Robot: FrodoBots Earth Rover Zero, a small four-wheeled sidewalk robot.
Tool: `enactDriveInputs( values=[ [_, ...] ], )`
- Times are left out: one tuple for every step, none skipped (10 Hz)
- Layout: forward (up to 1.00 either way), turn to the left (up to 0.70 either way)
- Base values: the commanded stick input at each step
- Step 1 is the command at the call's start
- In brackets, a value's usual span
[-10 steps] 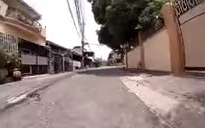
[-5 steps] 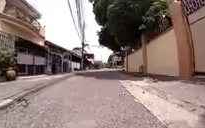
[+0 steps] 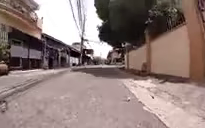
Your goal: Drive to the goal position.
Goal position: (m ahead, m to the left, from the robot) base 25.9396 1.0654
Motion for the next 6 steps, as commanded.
enactDriveInputs(
  values=[
    [1.0,0.0],
    [1.0,0.0],
    [1.0,0.0],
    [1.0,0.0],
    [1.0,0.0],
    [1.0,0.0]
  ],
)
